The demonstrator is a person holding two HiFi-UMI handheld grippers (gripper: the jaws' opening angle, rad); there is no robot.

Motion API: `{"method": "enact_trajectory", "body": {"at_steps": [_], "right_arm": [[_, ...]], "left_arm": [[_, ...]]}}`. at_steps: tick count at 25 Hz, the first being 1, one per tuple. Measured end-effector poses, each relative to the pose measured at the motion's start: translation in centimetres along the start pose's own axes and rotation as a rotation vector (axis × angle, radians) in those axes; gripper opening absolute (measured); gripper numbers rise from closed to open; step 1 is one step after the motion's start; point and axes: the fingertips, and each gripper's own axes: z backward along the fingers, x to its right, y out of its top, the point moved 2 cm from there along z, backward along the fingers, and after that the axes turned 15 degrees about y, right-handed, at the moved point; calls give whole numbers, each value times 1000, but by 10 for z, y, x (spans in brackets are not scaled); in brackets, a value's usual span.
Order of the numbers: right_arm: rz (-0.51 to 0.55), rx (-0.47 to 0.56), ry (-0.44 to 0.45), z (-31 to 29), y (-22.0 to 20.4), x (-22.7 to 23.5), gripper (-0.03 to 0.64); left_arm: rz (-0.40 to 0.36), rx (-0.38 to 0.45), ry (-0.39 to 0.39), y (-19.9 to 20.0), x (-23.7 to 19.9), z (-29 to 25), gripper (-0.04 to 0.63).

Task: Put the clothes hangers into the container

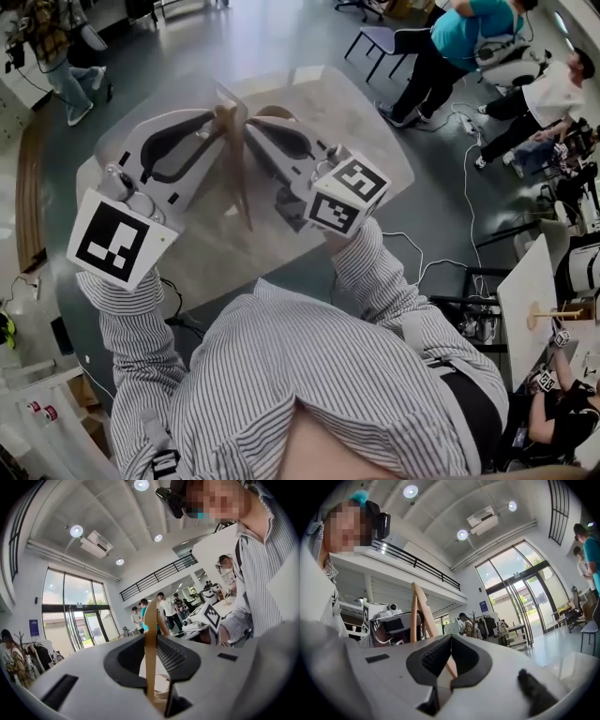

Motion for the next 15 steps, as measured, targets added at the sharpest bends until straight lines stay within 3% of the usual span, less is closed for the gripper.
{"method": "enact_trajectory", "body": {"at_steps": [15], "right_arm": [[32,3,92,-44,18,22,15]], "left_arm": [[-76,68,151,38,-73,-10,87]]}}
